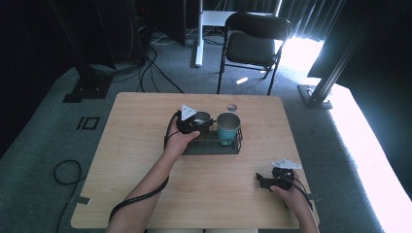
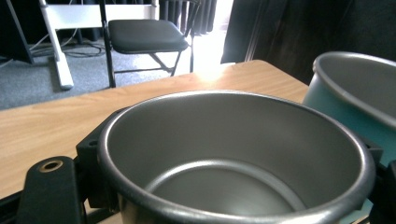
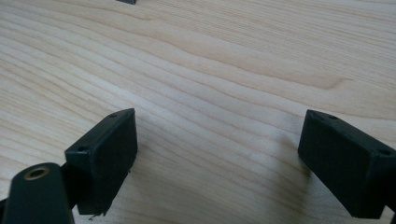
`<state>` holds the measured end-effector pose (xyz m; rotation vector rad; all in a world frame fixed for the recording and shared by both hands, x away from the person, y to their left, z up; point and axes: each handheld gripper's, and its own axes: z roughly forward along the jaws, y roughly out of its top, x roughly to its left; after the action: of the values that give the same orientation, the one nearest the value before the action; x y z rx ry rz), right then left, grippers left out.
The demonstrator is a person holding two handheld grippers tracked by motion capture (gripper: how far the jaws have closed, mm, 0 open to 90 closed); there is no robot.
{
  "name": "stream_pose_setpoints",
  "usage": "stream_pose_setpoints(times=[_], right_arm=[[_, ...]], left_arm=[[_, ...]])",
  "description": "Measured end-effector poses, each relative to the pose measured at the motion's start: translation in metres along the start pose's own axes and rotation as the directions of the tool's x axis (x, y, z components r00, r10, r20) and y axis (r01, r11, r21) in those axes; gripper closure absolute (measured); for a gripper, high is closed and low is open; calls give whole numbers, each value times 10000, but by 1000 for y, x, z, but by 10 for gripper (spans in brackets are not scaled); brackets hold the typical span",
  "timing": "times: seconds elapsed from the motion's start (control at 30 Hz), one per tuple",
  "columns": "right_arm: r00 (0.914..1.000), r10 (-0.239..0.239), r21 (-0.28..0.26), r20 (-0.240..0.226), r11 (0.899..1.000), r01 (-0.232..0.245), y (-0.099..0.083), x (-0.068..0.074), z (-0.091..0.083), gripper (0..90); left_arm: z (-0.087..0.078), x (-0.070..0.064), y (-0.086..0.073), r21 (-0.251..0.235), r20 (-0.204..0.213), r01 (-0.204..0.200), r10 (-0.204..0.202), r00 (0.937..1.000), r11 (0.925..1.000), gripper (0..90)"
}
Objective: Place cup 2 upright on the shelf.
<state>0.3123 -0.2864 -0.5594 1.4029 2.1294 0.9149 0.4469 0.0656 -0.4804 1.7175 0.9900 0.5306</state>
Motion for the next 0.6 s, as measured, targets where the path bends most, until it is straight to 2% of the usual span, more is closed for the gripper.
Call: stream_pose_setpoints(times=[0.13, 0.3, 0.43, 0.5, 0.6], right_arm=[[10000, -1, -1, 2, 10000, 1, 0, 0, 0, 114], [10000, -1, 0, 3, 10000, 1, 0, 0, 0, 115], [10000, 0, 1, 1, 10000, 0, 0, 0, 0, 114], [10000, 0, 0, 1, 10000, 0, 0, 0, 0, 114], [10000, -1, -1, -1, 10000, 1, 0, 0, 0, 114]], left_arm=[[1, -1, -3, -54, -28, 6, -6, 10000, 10000, 185], [0, -3, -3, 147, -78, -70, 71, 9999, 9999, 185], [-1, -4, -8, 514, -111, -405, 412, 9991, 9979, 184], [-2, -4, -10, 382, -135, -503, 508, 9986, 9980, 184], [-4, -6, -11, 459, -201, -693, 703, 9973, 9965, 184]])
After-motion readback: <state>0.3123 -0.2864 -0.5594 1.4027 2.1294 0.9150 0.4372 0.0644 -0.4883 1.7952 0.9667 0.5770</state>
